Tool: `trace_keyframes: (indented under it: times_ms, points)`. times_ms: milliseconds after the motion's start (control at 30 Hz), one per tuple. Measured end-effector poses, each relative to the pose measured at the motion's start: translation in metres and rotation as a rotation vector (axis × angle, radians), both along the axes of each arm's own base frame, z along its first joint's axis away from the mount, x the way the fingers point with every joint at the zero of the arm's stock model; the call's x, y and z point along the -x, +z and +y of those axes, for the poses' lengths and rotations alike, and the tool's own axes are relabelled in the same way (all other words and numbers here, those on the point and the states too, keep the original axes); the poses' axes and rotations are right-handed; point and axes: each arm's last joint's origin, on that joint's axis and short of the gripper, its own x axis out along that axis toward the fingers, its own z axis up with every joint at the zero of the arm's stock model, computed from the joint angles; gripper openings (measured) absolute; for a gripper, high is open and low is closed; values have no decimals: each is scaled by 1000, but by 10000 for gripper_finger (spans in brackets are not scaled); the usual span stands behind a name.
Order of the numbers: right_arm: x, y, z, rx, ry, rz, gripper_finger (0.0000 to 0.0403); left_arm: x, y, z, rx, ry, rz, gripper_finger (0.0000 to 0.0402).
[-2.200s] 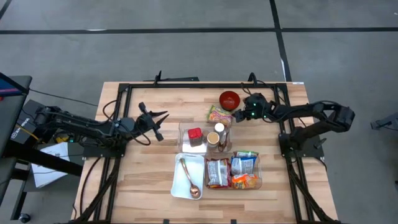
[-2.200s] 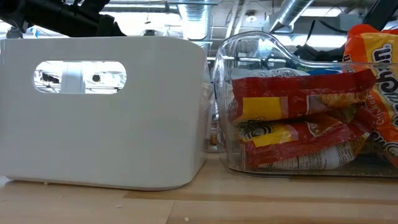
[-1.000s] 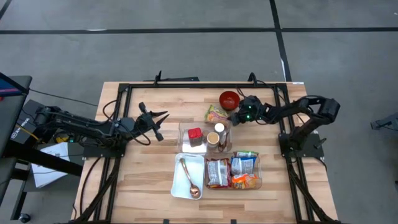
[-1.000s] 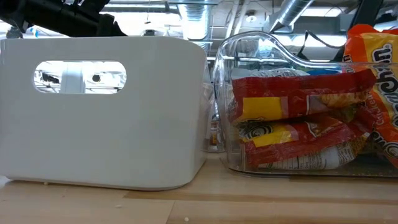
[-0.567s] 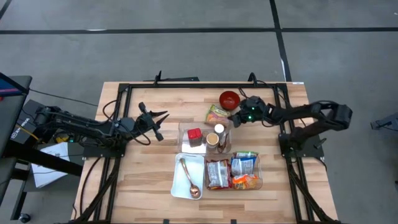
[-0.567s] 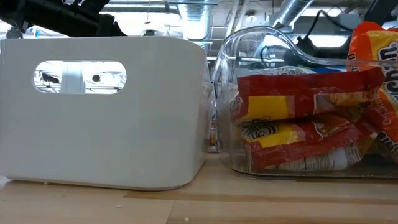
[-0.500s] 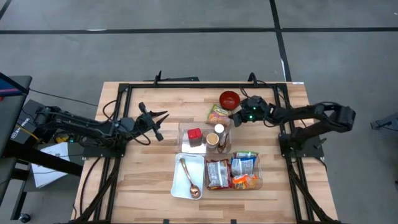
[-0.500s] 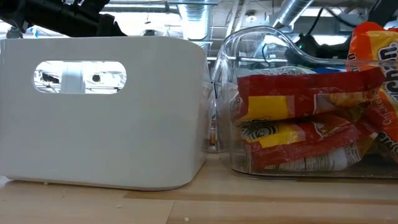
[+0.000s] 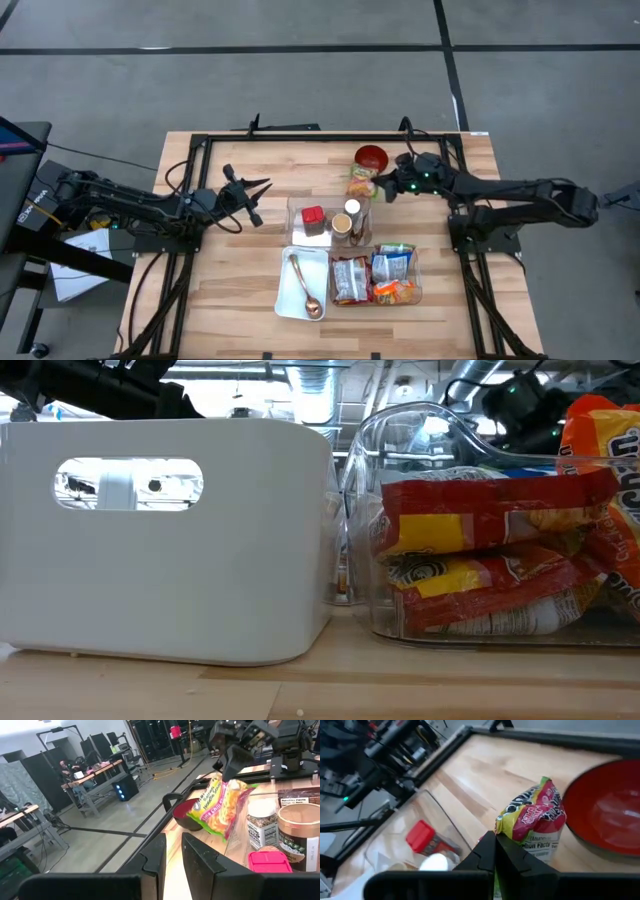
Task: Pick & Place Food Item
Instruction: Put the green noodle pack into the bottom transparent bin
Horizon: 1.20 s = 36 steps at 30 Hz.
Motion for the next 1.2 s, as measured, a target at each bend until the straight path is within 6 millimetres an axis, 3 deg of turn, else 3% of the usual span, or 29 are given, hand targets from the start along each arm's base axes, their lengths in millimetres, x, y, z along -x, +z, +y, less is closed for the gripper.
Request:
trace_keyframes:
  times_ms: [333,567,933,1200]
  points:
    - [9,25,5,102,-7,-126,0,0,0,0,0,0,0,53]
    - [10,37,19,134,58,-203,0,0,0,0,0,0,1,53]
    - [15,56,56,160,270,-322,0,0,0,0,1,4,0,53]
    - [16,57,74,143,470,-339,0,0,0,0,21,5,-14,53]
